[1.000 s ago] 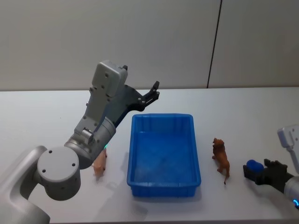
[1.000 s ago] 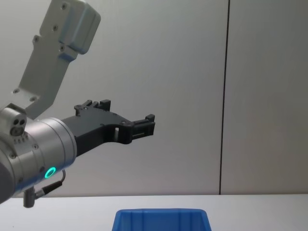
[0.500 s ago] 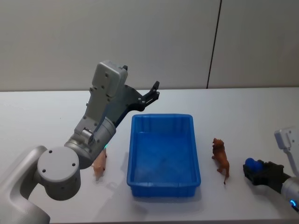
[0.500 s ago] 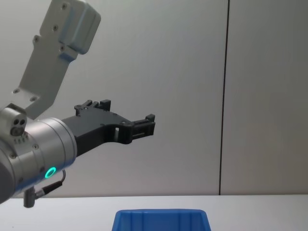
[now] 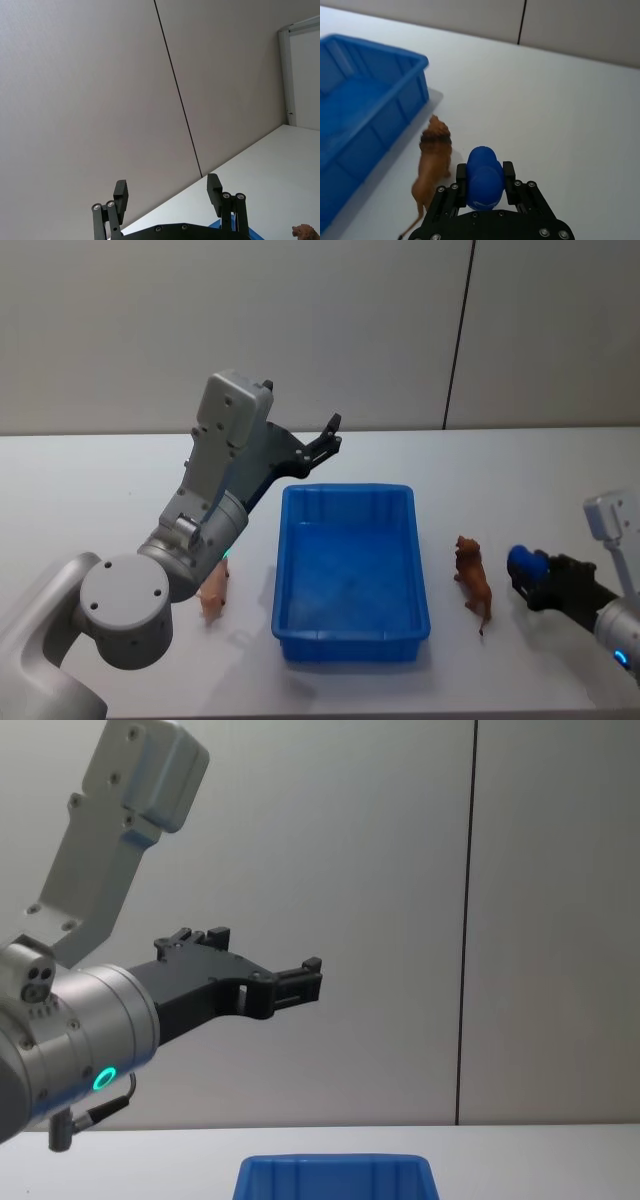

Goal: Pick up the two dolls from the table and place them into the box.

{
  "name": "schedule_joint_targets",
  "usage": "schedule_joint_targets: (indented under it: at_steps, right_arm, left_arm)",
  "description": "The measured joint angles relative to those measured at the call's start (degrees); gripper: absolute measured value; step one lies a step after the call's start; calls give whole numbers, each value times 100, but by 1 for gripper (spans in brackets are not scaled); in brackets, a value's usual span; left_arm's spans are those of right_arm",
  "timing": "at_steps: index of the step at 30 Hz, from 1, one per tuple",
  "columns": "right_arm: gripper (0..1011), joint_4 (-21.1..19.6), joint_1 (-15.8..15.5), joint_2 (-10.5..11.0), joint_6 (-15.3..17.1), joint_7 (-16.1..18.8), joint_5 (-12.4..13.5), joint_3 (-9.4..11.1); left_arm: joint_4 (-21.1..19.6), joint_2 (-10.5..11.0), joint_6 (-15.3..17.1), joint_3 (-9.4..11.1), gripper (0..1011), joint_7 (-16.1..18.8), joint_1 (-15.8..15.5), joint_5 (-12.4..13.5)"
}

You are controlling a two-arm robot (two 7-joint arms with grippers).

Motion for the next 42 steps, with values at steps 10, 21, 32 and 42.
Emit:
schedule_joint_targets:
  at_steps: [10, 21, 32, 42]
  right_arm:
    - [358, -551, -84, 43, -491, 175, -15, -1]
    - [286, -839, 26, -25, -971, 668, 9, -75]
    - [222, -530, 402, -308, -1323, 1368, -71, -285]
    - [537, 549, 1046, -769, -1644, 2045, -282, -578]
  left_arm:
    - [0, 0, 0, 0, 1001, 0, 0, 0]
    - [0, 0, 0, 0, 1001, 0, 0, 0]
    - [0, 0, 0, 0, 1001, 0, 0, 0]
    - [0, 1, 0, 0, 1001, 0, 0, 0]
